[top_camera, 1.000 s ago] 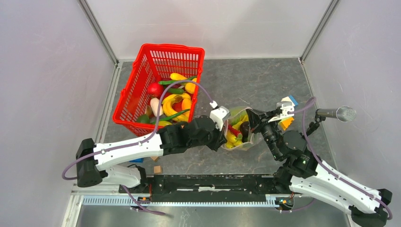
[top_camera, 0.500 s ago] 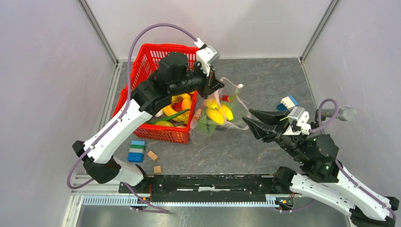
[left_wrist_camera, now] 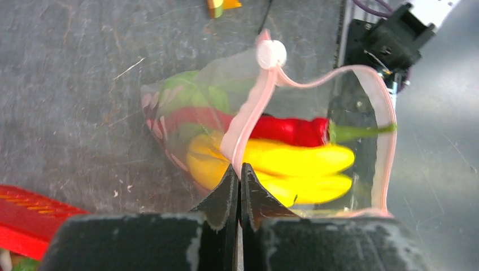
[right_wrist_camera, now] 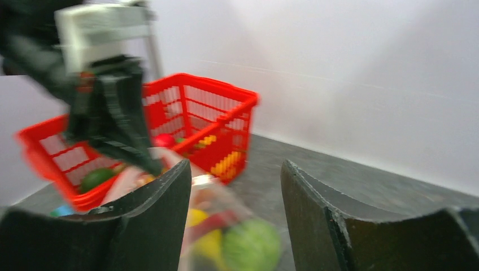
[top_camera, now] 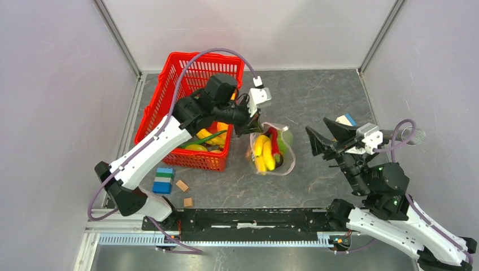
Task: Place the food in the zip-top bag and seal the zipper
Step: Adjust the zipper food storage bag at the center of the board, then adjust the fake vegetable in the zipper food storage bag.
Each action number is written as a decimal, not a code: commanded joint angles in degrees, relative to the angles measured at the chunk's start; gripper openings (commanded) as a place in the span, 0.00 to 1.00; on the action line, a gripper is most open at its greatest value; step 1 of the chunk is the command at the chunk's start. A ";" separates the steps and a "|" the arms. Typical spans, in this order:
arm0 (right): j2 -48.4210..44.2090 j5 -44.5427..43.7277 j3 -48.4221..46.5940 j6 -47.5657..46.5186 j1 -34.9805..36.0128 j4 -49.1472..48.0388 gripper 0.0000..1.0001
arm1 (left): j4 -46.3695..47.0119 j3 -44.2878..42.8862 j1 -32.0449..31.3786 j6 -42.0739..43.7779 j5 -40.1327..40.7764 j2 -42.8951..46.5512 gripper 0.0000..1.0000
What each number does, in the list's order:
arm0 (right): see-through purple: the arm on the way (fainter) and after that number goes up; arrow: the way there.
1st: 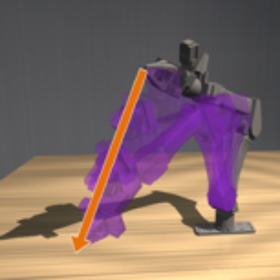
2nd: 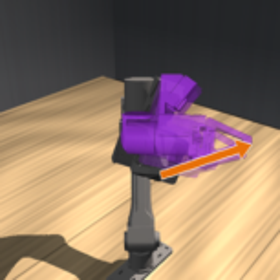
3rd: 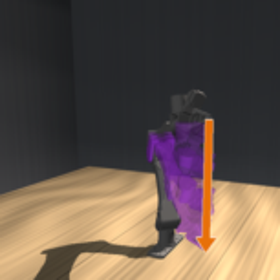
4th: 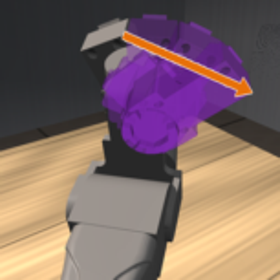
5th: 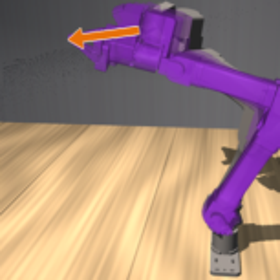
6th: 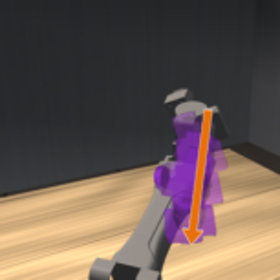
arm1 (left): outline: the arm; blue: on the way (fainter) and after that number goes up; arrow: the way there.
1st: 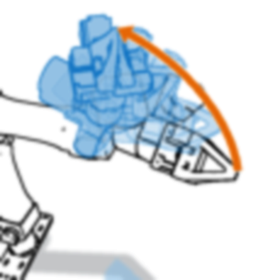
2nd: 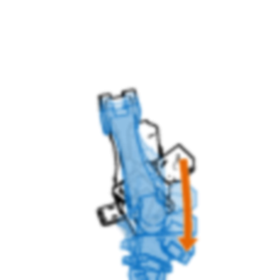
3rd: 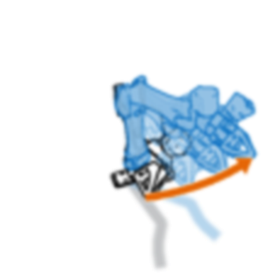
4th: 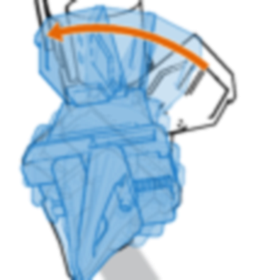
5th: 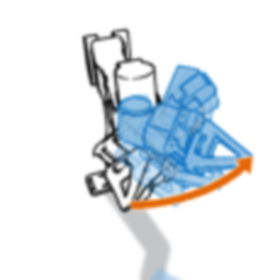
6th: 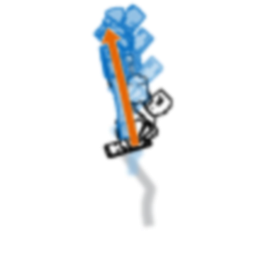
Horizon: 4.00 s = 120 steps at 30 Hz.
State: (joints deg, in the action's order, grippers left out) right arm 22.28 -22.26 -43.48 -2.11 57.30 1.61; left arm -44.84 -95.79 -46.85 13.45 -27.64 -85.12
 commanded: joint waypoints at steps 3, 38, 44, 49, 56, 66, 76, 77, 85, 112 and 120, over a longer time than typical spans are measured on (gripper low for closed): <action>5.18 -14.43 -2.76 -12.16 0.18 3.62 0.63 | 3.72 1.67 0.56 11.33 -17.35 7.49 0.02; 14.49 34.01 -2.56 -15.29 0.18 11.60 0.70 | -13.62 -11.65 2.73 21.64 -26.10 -5.24 0.02; 14.52 30.82 -0.52 -14.70 0.18 9.23 0.53 | -12.94 -10.89 2.88 21.29 -25.97 -4.89 0.02; 13.54 29.26 2.00 -13.35 0.17 5.84 0.23 | -11.16 -9.27 3.12 20.59 -26.14 -4.16 0.02; 10.59 22.64 4.62 -8.71 0.18 1.64 0.00 | -5.28 -5.61 3.95 15.39 -20.33 -1.96 0.16; 6.73 10.27 11.22 2.02 0.18 -6.98 0.00 | 9.97 6.04 6.42 -1.22 0.05 10.24 0.94; 9.59 9.28 10.36 3.78 0.18 -7.27 0.00 | -2.66 6.76 6.25 -3.06 3.69 18.30 0.75; 9.56 9.28 10.28 3.84 0.19 -7.32 0.00 | -3.91 7.40 6.24 -3.91 3.96 18.43 0.76; 9.82 10.00 9.52 4.02 0.18 -7.40 0.00 | 1.09 18.84 4.04 -10.15 4.74 23.80 0.75; 10.62 9.19 9.21 4.77 0.23 -7.24 0.00 | -13.50 19.86 2.47 -11.46 7.75 26.57 0.68; 9.86 8.81 9.86 4.83 0.16 -7.58 0.00 | -10.53 22.28 2.38 -12.40 9.37 25.94 0.58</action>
State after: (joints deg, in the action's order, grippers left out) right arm 33.15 -12.03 -32.01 2.33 57.34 -3.03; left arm -58.19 -74.63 -44.16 3.46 -19.49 -59.33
